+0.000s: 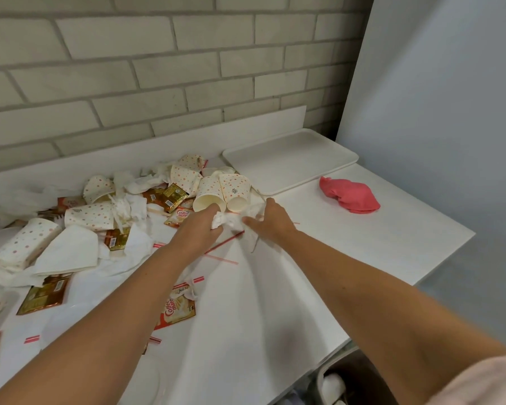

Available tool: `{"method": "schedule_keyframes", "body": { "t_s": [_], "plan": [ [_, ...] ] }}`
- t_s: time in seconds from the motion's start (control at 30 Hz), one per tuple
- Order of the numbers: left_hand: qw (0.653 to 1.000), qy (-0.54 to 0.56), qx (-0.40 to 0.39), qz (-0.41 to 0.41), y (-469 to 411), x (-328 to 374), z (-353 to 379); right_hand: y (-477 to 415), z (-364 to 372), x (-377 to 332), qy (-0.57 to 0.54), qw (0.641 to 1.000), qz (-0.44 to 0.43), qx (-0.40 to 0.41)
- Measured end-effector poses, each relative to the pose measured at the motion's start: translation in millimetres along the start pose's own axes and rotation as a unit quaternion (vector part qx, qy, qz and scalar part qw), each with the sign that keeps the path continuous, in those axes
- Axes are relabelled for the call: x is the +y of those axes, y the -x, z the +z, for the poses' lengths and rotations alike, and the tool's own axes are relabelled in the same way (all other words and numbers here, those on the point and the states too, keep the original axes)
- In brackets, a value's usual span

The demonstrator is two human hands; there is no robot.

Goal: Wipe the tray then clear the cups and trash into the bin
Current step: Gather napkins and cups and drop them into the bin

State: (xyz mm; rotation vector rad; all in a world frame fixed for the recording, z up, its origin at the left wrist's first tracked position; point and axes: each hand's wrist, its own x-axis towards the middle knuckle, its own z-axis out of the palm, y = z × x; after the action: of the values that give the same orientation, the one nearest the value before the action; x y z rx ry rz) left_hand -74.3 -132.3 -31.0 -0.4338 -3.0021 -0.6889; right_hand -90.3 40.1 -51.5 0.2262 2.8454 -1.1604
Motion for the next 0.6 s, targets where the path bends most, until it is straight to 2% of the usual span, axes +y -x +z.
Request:
{"method": "schedule_keyframes", "body": {
  "t_s": [0.13,0.2,0.43,0.5,0.6],
  "plan": [
    [0.999,0.038,-0.002,-0.003,5.7,11.6,-1.8,0.0,12.0,6.1,0.116,0.993,-0.011,0.009],
    [0.999,0.048,-0.001,-0.007,7.7,17.7,-0.9,3.1,14.5,8.0,0.130,0.991,-0.027,0.027],
    [0.995,0.098,0.013,-0.017,15.7,44.2,1.3,19.3,-28.2,-1.2,0.023,0.987,-0.126,0.100],
    [0.991,0.129,0.012,-0.008,16.5,60.5,3.9,27.6,-53.5,-4.8,0.006,0.985,-0.136,0.103],
    [0.985,0.172,0.001,0.009,19.3,92.1,8.0,49.1,-91.8,-5.1,-0.029,0.991,-0.106,0.073]
  ]
}}
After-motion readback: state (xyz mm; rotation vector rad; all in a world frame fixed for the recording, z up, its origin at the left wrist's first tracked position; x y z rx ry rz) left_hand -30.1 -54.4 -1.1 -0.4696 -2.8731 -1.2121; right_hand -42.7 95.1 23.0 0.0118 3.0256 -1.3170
